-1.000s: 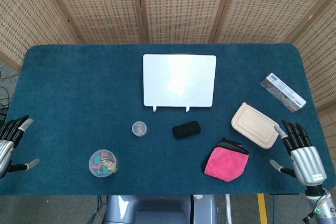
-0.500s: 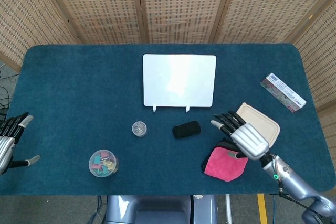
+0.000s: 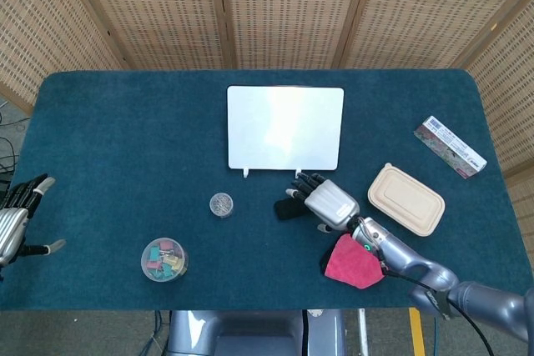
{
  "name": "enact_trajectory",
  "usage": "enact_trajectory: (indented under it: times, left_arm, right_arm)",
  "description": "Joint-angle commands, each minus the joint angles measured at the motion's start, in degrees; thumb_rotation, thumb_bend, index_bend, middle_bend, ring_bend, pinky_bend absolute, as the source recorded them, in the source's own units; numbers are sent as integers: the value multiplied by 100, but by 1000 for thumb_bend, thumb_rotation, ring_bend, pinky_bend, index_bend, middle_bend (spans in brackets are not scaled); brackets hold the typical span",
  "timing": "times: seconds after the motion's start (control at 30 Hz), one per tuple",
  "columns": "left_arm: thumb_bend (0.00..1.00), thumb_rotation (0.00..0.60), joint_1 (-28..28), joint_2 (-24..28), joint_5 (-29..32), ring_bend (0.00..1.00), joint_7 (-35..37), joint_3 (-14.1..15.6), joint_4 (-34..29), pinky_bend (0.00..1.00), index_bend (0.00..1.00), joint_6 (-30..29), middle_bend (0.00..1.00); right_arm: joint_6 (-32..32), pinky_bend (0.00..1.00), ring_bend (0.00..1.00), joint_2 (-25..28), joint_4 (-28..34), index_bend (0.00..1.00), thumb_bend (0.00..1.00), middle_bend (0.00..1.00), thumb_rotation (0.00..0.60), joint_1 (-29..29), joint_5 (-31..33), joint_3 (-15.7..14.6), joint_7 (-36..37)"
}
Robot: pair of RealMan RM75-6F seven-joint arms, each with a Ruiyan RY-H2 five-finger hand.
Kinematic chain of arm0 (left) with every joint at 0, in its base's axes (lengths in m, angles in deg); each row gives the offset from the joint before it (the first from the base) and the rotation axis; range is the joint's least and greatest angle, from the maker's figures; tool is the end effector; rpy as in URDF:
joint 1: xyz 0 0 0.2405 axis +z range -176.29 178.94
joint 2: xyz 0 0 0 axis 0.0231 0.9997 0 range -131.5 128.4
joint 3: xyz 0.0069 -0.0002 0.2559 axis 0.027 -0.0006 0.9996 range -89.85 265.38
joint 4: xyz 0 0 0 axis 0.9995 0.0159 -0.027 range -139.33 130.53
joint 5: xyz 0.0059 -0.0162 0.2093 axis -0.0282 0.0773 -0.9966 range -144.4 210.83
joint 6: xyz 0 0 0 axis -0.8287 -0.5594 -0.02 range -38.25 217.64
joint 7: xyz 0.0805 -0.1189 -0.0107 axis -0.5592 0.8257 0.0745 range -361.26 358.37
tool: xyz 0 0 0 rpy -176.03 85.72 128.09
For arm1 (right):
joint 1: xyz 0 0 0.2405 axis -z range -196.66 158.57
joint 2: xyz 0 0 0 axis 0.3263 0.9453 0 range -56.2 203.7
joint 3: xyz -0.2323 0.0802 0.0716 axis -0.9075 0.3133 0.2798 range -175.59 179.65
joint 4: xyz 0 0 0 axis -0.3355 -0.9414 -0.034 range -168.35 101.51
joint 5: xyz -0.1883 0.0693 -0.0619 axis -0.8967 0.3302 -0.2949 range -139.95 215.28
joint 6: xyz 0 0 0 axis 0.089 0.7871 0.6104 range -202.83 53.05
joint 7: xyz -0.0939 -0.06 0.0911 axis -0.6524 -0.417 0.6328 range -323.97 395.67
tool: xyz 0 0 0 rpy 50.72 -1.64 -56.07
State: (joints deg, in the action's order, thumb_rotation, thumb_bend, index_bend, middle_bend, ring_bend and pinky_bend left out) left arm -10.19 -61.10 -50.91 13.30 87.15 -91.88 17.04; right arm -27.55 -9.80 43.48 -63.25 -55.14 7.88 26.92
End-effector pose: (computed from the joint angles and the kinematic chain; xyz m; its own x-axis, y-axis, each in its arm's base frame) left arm -0.3341 0.2103 0.1669 0.3112 0.1925 0.9306 0.9493 -0.0176 -0.3138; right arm -0.1569 -0.3421 -0.0100 0.7174 -0.1250 0.6853 -0.5519 -0.7022 0.4498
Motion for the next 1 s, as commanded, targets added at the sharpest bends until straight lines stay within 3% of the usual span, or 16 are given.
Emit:
enact_trajectory:
  times: [0.03,0.33,0.6,0.8,1.0]
  left_arm:
    - [0,600,-33,-10,51,0,20,-18,27,0,0,68,0]
    - [0,600,-80,-16,107,0,108,-29,82,0,0,183,0]
    - [0,600,-97,-8,116,0,171,-26,109,0,0,224,0]
    - [0,600,-95,-16,102,0,176,-17,118,0,0,218,0]
    - [0,600,-97,-8,90,0,194,-9,112,0,0,220,0]
  right_arm:
    - [-67,259,118,-346,-352,177,0,185,600,-177,98,36,-119]
    - [-188,309,206,-783,-800,249,0,272,600,-378,291,35,-188]
    - [-282,320,220,-941,-973,277,0,296,600,-483,485,5,-421]
    - [-167,421,353,-1162,-1274,398,24,428,600,-526,517,-9,-387]
    - [127,550,528,-1331,-1501,572,185,606,600,-553,314,-107,-98]
